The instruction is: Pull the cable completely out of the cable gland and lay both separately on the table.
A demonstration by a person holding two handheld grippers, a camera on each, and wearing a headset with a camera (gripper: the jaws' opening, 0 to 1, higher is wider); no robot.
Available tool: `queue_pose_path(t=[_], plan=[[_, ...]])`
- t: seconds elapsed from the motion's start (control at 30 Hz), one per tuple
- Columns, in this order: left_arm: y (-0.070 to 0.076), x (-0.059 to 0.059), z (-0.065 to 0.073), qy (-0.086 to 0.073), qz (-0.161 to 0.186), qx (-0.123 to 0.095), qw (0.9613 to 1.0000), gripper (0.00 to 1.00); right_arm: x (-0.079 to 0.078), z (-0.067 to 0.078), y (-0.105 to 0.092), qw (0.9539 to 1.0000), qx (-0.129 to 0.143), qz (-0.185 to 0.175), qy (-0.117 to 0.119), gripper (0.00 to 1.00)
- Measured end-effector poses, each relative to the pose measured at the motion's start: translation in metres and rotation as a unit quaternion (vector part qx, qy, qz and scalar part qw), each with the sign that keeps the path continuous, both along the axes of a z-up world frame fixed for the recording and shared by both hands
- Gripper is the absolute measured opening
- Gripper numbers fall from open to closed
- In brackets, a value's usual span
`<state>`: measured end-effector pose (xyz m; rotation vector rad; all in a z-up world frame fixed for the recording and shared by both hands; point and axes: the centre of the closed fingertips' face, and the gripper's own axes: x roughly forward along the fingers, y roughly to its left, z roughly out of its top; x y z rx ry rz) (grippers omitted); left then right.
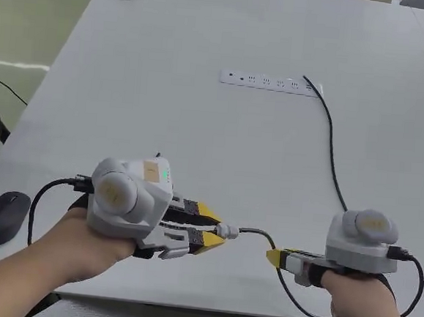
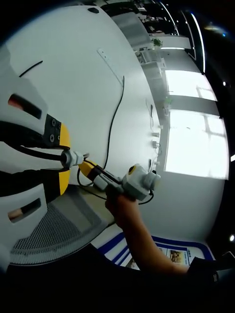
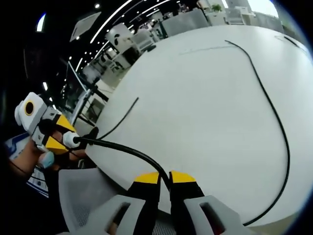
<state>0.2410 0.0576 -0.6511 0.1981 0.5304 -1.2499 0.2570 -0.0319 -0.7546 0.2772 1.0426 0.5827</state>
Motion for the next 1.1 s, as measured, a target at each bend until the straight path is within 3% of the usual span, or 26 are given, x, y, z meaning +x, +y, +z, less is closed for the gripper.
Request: queue_pose_path(t=[0.27,0.33,0.63,0.77,0.87,1.0,1.03,1.07,1.1], plan=[[0.007,0.006,0.001,0.004,0.008,0.000,1.0000,0.15,0.001,0.007,0.000,0.9995,-0.003,0.016,-0.028,0.02],[0.007,0.006,0.001,0.004,0.009,0.000,1.0000,0.15,-0.001,0.007,0.001,0.9993,-0.004,0.026,-0.026,0.03],[0.002,0.003,0.000,0.010,-0.003,0.004,0.9999,0.15,-0.007,0.017,0.004,0.9970,-0.019,0.047,-0.059,0.04],[0.004,0.003,-0.001,0.012,-0.003,0.009,0.9999,0.15,-0.010,0.025,0.005,0.9957,-0.025,0.058,-0.068,0.12],[0.006,0.002,-0.004,0.017,-0.004,0.012,0.9998,0.15,-0.009,0.037,0.005,0.9889,-0.053,0.093,-0.103,0.15],[0.005,0.000,-0.004,0.016,-0.008,0.014,0.9997,0.15,-0.007,0.059,0.018,0.9838,-0.039,0.112,-0.134,0.20],[0.004,-0.001,-0.004,0.015,-0.008,0.014,0.9998,0.15,-0.003,0.068,0.022,0.9778,-0.048,0.126,-0.160,0.19],[0.004,-0.001,-0.003,0.016,-0.008,0.012,0.9998,0.15,-0.002,0.073,0.024,0.9738,-0.055,0.136,-0.174,0.19],[0.004,-0.001,-0.003,0.017,-0.008,0.012,0.9998,0.15,-0.001,0.079,0.029,0.9668,-0.070,0.156,-0.190,0.20]])
